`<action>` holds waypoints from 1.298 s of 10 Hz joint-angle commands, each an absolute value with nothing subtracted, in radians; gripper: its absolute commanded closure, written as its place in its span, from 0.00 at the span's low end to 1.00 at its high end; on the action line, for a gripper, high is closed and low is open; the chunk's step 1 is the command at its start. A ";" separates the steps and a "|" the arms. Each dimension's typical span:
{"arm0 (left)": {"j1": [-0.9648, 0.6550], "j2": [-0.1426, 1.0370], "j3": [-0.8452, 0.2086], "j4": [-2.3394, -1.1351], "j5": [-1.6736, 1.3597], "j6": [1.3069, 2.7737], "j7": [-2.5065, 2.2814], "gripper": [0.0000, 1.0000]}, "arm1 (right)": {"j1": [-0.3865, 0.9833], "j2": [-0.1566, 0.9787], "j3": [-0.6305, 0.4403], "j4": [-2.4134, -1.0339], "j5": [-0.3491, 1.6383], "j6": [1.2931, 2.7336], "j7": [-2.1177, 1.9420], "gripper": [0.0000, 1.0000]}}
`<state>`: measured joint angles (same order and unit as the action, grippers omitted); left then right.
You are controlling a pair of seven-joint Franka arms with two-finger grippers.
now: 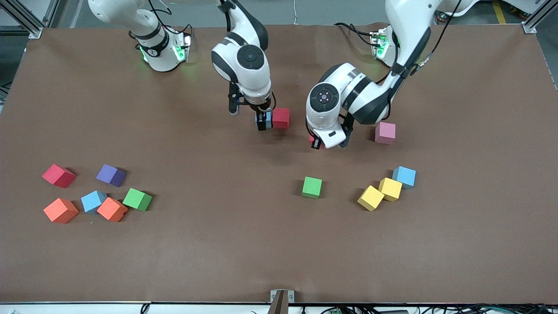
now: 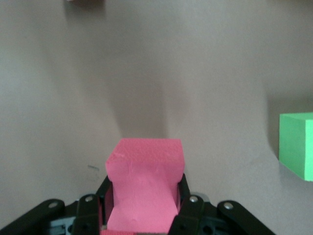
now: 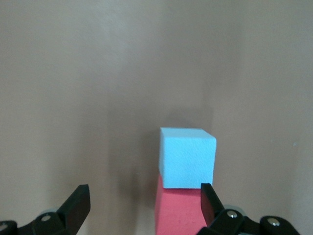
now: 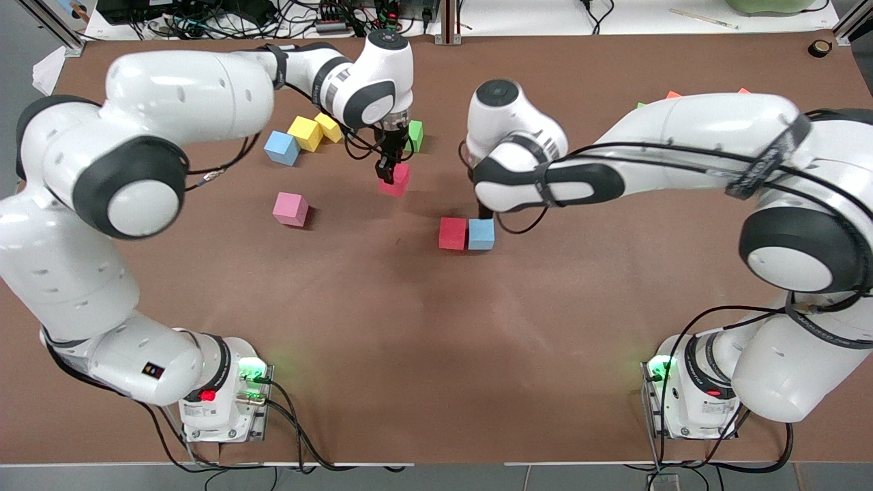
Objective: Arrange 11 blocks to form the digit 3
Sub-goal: 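Carry the second red cube to center with the left gripper, then grasp the green cube with the right gripper while the left gripper places red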
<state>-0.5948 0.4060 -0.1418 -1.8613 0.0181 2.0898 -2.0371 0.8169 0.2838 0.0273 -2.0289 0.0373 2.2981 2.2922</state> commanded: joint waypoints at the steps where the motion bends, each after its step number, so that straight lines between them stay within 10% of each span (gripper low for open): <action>1: -0.832 0.350 0.121 -1.899 -0.102 2.079 -2.008 0.83 | 0.705 0.213 0.038 -2.065 0.026 2.245 2.023 0.01; 8: -0.879 0.387 0.114 -1.960 -0.147 2.223 -2.207 0.83 | 0.137 0.264 0.040 -2.022 -0.052 2.348 0.804 0.00; 13: -0.977 0.387 0.115 -2.092 -0.138 2.402 -2.365 0.83 | 0.014 0.498 0.038 -1.853 -0.055 2.378 0.519 0.00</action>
